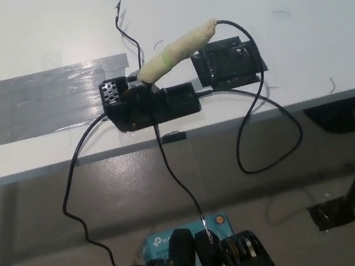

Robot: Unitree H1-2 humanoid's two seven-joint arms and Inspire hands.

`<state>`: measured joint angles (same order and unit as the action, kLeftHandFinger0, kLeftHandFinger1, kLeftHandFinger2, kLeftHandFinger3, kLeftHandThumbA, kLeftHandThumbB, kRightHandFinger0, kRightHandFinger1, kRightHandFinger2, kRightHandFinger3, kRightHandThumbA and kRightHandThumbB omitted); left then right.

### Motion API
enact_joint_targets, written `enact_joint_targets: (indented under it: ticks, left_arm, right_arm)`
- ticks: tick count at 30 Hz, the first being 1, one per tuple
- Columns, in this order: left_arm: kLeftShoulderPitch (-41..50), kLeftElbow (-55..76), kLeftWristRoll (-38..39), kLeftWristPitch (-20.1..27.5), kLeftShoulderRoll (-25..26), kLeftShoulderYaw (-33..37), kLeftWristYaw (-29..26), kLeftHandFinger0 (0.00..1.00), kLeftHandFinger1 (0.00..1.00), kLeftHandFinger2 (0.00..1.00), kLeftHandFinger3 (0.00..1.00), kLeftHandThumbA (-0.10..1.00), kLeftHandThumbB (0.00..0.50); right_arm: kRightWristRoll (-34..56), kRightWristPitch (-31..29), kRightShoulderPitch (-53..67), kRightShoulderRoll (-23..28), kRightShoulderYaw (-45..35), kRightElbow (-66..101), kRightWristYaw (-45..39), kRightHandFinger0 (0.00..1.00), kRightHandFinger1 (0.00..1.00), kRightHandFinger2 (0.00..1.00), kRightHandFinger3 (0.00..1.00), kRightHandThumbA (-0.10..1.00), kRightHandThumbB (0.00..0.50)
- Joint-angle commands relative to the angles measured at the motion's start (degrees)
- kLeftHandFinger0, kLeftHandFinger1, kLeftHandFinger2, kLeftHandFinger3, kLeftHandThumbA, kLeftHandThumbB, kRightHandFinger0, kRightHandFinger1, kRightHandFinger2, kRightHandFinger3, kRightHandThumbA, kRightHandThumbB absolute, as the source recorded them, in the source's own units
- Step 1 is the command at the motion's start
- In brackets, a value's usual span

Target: The robot uses its right hand to grab the soldering gun kept on the middle of the table and pulls it out of its base and keep it on the right side of the base

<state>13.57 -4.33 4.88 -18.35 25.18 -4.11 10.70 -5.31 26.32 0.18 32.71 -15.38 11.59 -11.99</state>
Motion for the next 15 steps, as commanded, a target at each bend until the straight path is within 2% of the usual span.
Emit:
enact_joint_targets:
  ticks: [1, 3, 4, 5, 7, 9, 10, 11, 15]
  left_arm:
    - [0.76, 2.38, 0.42, -1.15, 0.96, -0.36, 1.56, 0.81, 0.76, 0.99, 1.0, 0.7, 0.145]
    - [-0.2, 1.96, 0.34, -1.3, 1.09, -0.27, 1.55, 0.81, 0.77, 0.99, 1.0, 0.7, 0.132]
    - [-0.44, 1.61, 0.39, -1.06, 1.07, -0.37, 1.47, 0.81, 0.77, 0.99, 1.0, 0.69, 0.139]
    - [-0.48, 1.76, 0.03, -1.18, 1.16, -0.24, 1.29, 0.8, 0.76, 0.99, 1.0, 0.7, 0.134]
    - [-0.49, 1.41, 0.19, -0.84, 0.99, -0.33, 1.29, 0.75, 0.73, 0.98, 1.0, 0.69, 0.135]
    - [-0.49, 1.27, -0.24, -0.72, 1.08, -0.14, 1.14, 0.75, 0.72, 0.98, 1.0, 0.7, 0.125]
    - [-0.3, 1.17, -0.55, -0.9, 0.93, 0.09, 0.93, 0.74, 0.7, 0.97, 1.0, 0.71, 0.123]
    - [0.05, 1.68, -0.53, -1.28, 0.75, 0.01, 0.74, 0.74, 0.7, 0.98, 1.0, 0.7, 0.119]
    - [0.17, 2.34, 0.06, -1.34, 0.78, -0.35, 0.95, 0.79, 0.73, 0.98, 1.0, 0.69, 0.122]
  right_arm:
    - [-9.72, 0.61, -11.54, -5.32, -7.59, 4.95, -0.21, 1.0, 1.0, 1.0, 1.0, 0.27, 0.099]
    - [-11.4, 0.61, -16.91, -8.2, -10.18, 5.85, -2.48, 1.0, 1.0, 1.0, 1.0, 0.25, 0.095]
    - [-8.3, 0.61, -20.38, -10.63, -11.52, 6.53, -1.88, 1.0, 1.0, 1.0, 1.0, 0.16, 0.076]
    - [-8.98, 0.61, -22.94, -11.89, -11.4, 7.06, -3.16, 1.0, 1.0, 1.0, 1.0, 0.16, 0.071]
    - [-12.18, 0.61, -29.14, -16.94, -12.85, 8.06, -6.44, 1.0, 1.0, 1.0, 1.0, 0.2, 0.121]
    - [-16.35, 0.61, -32.37, -19.93, -14.07, 8.58, -10.09, 1.0, 1.0, 1.0, 1.0, 0.24, 0.128]
    - [-19.58, 0.61, -35.54, -19.88, -9.74, 7.86, -11.61, 1.0, 1.0, 1.0, 1.0, 0.27, 0.128]
    - [-22.6, 0.61, -37.63, -21.56, -9.1, 6.97, -13.18, 1.0, 1.0, 1.0, 1.0, 0.3, 0.153]
    - [-21.71, 0.61, -42.49, -23.21, -2.89, 1.48, -14.81, 1.0, 1.0, 1.0, 1.0, 0.24, 0.169]
